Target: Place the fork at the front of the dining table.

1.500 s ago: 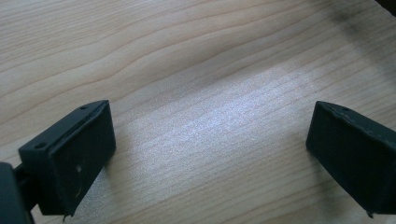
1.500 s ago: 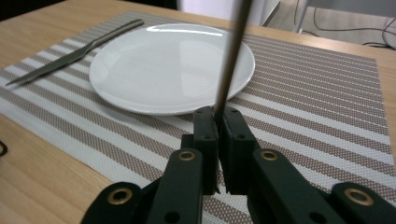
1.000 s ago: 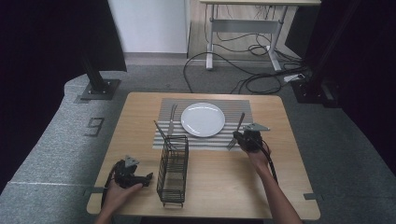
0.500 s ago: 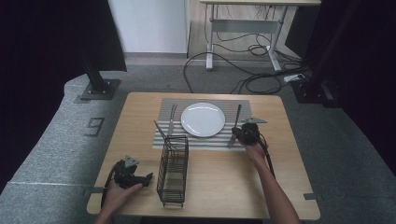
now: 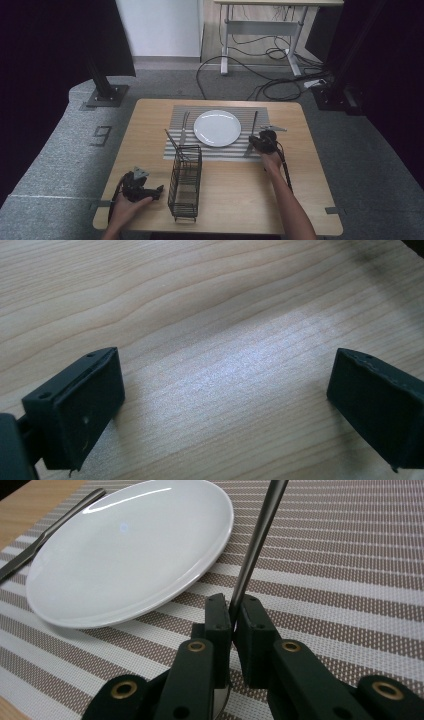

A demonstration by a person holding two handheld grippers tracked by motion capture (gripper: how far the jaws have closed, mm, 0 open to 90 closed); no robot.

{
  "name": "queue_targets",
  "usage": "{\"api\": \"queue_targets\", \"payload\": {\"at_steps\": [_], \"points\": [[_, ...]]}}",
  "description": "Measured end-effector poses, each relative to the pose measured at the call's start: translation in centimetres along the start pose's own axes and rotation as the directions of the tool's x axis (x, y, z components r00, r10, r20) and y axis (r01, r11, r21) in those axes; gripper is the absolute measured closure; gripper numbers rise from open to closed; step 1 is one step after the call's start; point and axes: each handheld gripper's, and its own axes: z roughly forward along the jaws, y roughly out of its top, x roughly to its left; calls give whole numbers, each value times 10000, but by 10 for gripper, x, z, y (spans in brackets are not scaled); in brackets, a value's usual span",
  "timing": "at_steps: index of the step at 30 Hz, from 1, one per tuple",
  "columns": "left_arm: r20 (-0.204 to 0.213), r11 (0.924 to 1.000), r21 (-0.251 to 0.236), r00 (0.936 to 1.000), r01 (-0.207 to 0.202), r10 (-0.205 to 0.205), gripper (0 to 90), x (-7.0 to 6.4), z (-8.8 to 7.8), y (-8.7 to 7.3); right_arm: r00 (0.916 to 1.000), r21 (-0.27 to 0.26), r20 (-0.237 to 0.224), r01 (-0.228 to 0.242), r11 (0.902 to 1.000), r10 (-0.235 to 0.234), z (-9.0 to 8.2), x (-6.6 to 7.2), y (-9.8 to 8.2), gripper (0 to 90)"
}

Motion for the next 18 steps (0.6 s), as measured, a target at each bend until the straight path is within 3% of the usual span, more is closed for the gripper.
{"api": "queue_targets", "payload": {"at_steps": [6, 18], "points": [[13, 10000, -6, 10000, -9, 9, 17, 0, 0, 0, 9965, 112, 149, -819, 9966, 817, 5, -7, -3, 821], [48, 10000, -4, 10000, -52, 52, 20, 0, -1, -1, 9883, 449, 545, -1448, 9884, 1423, 11, -14, -7, 776]]}}
